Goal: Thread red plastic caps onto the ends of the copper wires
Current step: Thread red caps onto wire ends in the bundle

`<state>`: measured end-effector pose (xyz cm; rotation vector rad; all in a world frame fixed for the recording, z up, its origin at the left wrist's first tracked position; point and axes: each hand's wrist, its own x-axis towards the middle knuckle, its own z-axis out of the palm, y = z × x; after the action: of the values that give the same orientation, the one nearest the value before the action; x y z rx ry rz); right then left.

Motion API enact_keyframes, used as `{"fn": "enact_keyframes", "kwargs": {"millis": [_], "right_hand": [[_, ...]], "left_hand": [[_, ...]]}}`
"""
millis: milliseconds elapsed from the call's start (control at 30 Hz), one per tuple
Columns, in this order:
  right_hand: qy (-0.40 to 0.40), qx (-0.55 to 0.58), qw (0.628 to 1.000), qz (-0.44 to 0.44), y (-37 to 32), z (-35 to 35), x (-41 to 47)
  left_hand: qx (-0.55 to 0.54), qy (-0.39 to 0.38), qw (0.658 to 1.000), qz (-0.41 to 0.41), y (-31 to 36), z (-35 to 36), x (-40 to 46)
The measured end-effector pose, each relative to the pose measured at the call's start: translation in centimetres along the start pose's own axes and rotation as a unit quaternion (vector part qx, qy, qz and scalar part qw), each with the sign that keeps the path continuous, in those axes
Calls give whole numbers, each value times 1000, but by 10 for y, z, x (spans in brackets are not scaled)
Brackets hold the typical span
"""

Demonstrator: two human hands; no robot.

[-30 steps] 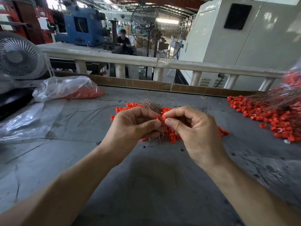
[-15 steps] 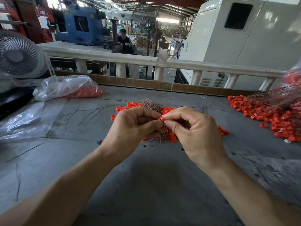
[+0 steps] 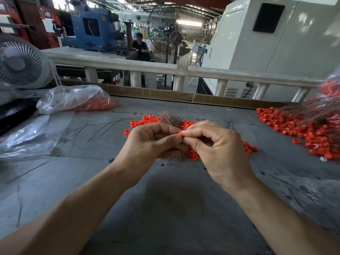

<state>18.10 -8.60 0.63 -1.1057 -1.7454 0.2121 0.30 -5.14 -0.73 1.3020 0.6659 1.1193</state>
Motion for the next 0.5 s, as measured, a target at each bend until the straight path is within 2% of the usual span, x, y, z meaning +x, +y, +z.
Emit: {"fn": "enact_keyframes", "kwargs": {"millis": [167, 300, 500], "right_hand": [[-10, -75, 996, -38, 1, 3, 0], [14, -141, 988, -62, 2, 11, -1], [37, -159, 984, -76, 4, 8, -1]], "left_hand": [[-56, -1, 998, -24, -1, 1, 0], [-76, -8, 996, -49, -2, 4, -1], [-120, -19, 989, -81, 0, 5, -1]]}}
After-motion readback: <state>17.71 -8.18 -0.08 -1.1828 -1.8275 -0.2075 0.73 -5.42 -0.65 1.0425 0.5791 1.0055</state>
